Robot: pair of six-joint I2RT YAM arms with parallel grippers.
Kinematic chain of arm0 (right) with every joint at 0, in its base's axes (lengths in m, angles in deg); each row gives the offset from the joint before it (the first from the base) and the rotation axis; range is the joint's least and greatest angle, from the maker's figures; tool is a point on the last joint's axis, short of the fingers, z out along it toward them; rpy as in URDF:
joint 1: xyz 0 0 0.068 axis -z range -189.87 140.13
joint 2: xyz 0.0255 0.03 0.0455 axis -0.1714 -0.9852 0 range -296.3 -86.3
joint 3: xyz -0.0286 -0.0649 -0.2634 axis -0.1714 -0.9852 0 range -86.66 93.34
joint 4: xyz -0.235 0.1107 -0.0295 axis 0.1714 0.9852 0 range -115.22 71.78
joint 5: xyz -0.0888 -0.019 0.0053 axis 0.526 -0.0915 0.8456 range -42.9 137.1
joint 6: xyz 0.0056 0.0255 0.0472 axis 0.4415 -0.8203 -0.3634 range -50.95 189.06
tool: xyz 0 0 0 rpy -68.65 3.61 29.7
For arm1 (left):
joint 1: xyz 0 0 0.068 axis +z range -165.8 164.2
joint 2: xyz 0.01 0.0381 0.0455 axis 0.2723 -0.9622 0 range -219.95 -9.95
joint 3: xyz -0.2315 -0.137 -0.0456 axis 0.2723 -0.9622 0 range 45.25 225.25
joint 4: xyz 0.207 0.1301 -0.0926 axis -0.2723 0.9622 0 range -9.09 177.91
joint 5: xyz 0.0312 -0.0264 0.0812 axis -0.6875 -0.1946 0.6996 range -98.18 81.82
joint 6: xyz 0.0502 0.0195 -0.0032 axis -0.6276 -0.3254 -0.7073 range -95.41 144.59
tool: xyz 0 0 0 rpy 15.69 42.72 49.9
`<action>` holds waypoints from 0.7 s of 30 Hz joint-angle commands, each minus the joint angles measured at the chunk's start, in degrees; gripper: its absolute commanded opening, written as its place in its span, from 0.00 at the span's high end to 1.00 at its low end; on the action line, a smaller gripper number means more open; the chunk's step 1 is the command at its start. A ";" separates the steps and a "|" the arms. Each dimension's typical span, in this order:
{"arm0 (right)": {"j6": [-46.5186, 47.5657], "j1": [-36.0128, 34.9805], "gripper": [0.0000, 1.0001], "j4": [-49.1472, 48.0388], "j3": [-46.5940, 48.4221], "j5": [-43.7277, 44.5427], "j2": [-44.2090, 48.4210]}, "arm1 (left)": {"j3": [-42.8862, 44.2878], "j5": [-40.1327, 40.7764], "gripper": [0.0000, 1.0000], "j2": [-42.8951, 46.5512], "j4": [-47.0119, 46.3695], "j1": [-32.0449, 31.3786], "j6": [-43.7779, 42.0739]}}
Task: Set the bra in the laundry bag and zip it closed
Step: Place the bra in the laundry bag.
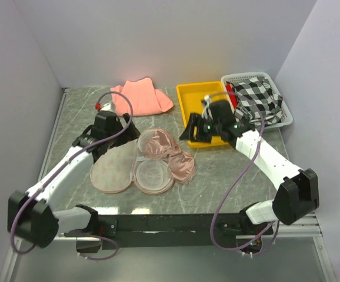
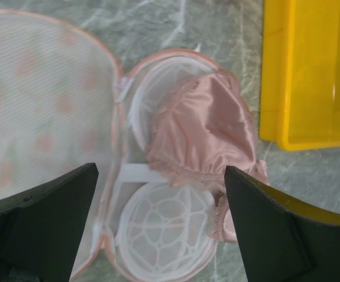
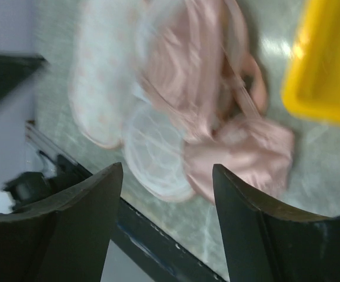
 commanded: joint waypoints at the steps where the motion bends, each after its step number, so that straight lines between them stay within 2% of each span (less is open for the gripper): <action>1: -8.24 1.76 0.29 -6.22 -10.81 3.54 7.00 | 7.44 -12.73 0.03 -8.54 -8.36 1.80 -5.80; 5: -11.24 3.00 0.31 -11.06 -21.44 2.40 12.01 | 13.77 -20.03 0.03 -20.67 -11.70 2.16 -8.62; 10: -12.29 3.44 0.31 -13.79 -26.73 1.07 12.73 | 23.44 -27.76 0.03 -33.49 -11.70 2.16 -12.31; 15: -14.84 3.96 0.30 -17.47 -31.83 2.30 12.90 | 25.30 -30.77 0.01 -38.79 -11.79 2.16 -13.81; 16: -15.37 4.22 0.31 -18.01 -32.97 2.22 12.73 | 25.38 -30.07 0.03 -39.58 -11.27 2.24 -13.73; 21: -16.34 5.19 0.31 -20.21 -35.35 1.78 12.46 | 21.96 -31.03 0.04 -39.41 -13.20 2.16 -14.16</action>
